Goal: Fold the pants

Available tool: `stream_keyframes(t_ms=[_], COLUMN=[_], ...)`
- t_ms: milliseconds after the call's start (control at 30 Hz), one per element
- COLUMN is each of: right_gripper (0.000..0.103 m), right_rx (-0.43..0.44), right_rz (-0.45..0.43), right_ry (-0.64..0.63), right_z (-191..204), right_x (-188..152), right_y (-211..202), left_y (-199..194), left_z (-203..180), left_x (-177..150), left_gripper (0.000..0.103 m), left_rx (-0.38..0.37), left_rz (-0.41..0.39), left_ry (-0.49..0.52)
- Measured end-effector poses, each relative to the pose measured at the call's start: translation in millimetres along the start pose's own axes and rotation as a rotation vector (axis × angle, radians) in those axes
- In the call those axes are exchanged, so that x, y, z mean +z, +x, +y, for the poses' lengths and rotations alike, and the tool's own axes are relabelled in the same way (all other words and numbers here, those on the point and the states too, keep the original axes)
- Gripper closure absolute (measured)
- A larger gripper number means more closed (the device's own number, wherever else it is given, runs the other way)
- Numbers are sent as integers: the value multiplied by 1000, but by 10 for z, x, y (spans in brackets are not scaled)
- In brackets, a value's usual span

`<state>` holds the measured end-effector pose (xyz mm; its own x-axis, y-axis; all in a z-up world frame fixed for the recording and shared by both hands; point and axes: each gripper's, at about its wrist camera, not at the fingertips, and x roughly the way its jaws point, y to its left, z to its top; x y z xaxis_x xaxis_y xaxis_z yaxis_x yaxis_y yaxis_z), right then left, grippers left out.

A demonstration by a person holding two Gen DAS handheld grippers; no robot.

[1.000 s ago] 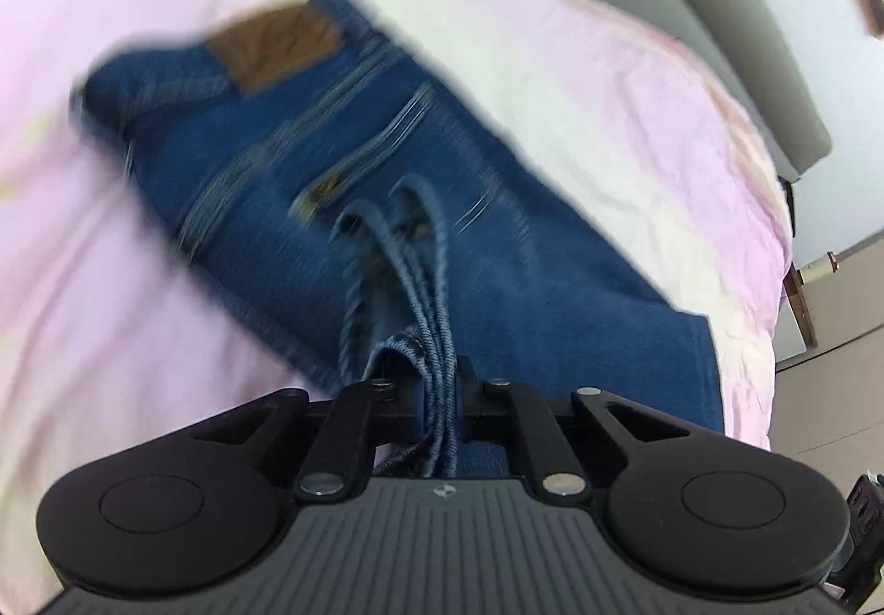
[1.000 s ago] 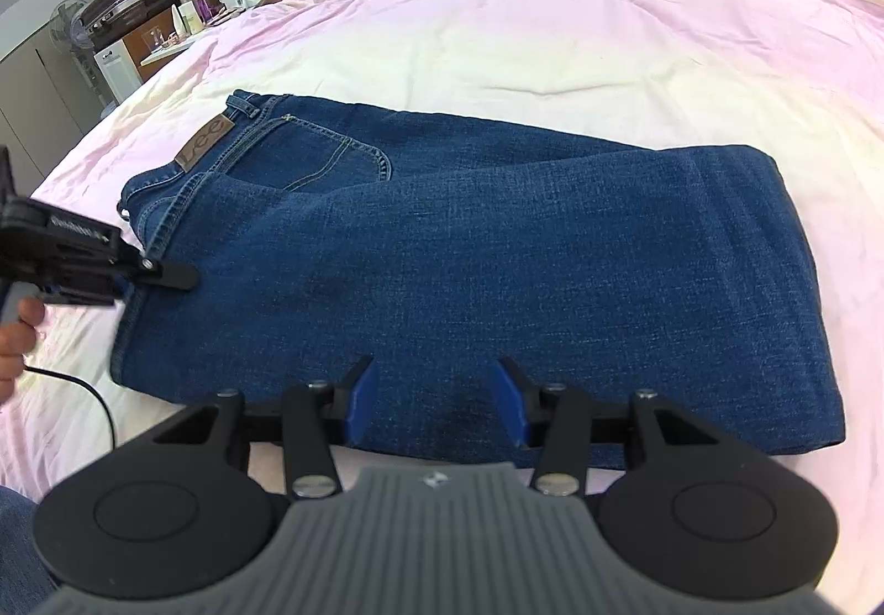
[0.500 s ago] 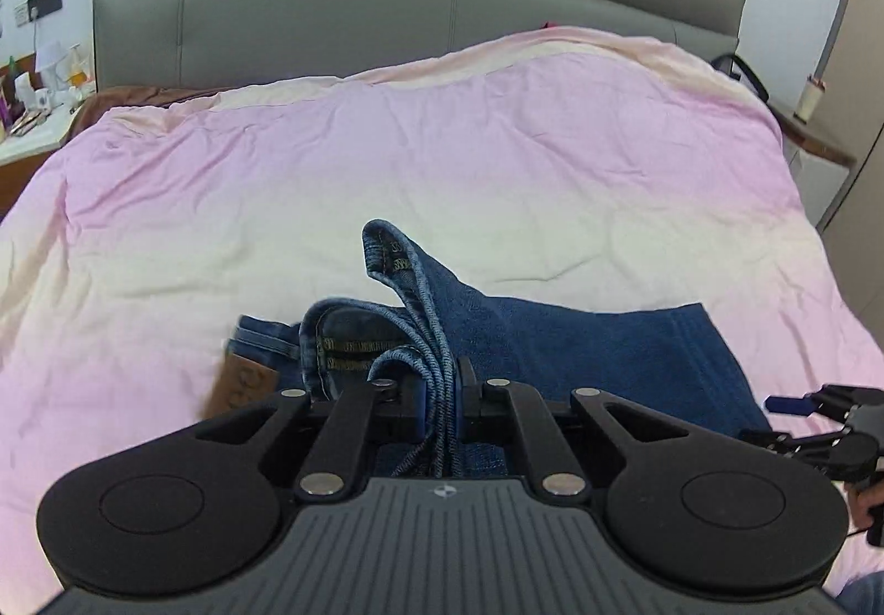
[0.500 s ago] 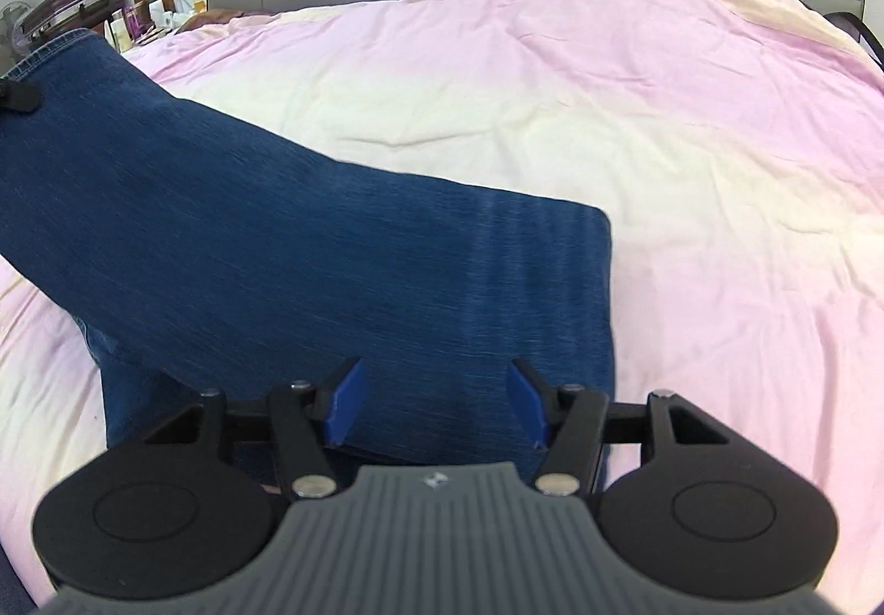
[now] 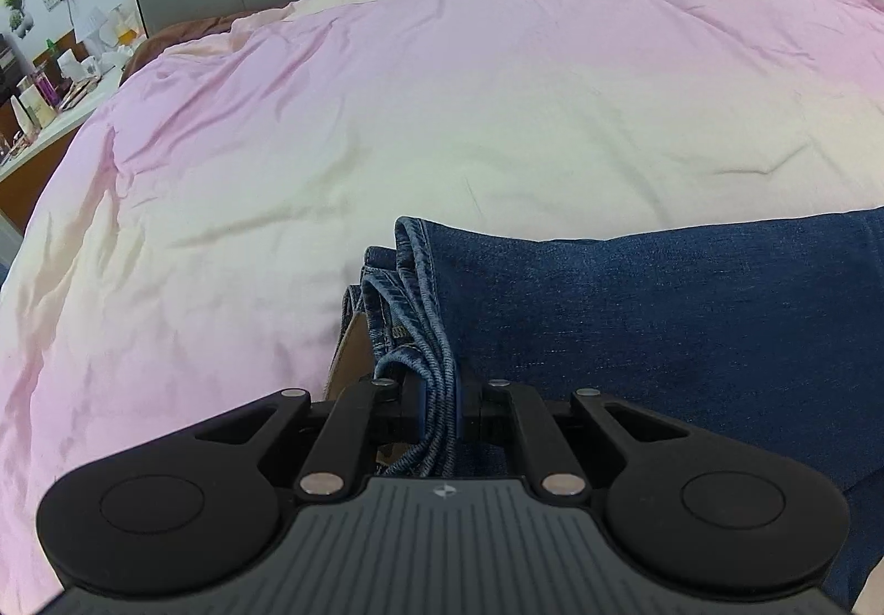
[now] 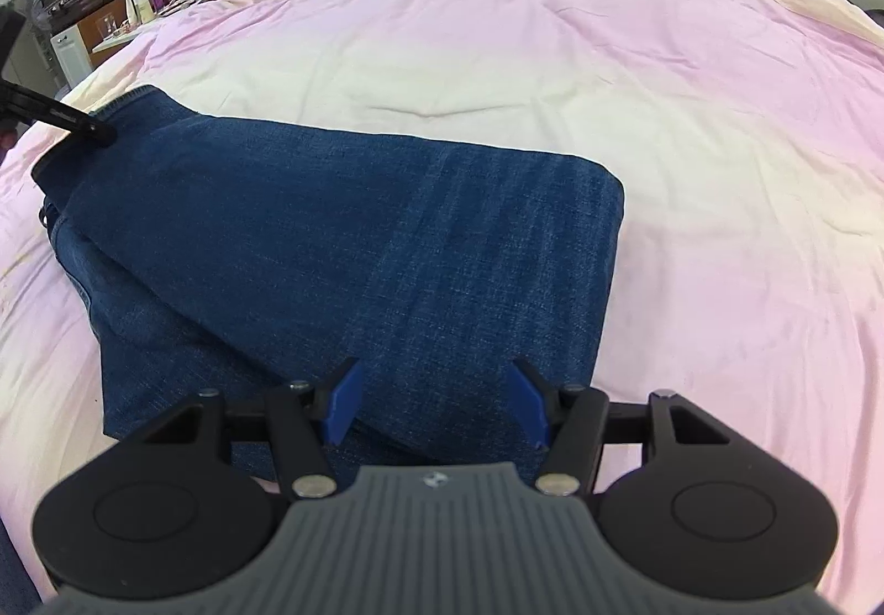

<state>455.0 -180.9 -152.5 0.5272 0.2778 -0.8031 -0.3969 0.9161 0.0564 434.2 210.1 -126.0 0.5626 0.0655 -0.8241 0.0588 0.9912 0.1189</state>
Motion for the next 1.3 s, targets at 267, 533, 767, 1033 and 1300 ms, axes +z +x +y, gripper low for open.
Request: stream_keyframes(t_ms=[267,533,767,1033,1300], right_gripper=[48,70,76,92,85], right_rx=[33,11,-68,-123,-162], right_rz=[-9,-35,-61,72,27], right_ry=[58,178,218,310,125], right_z=[-137,-368,-595,-962,-568], right_x=[-25,117,692,665,625], right_y=[-39,26,516,1164,711], left_y=[-86,320,368,357,288], left_z=[37,81,324,428,808], left_x=[-4,-115,-165,-193,-158], left_gripper=[93,87,78,74,61], left_rx=[23,47,-35,-79,-269], left_rz=[-53,-37,-30,-40,-24], left_ry=[87,1,-123,-151,-378])
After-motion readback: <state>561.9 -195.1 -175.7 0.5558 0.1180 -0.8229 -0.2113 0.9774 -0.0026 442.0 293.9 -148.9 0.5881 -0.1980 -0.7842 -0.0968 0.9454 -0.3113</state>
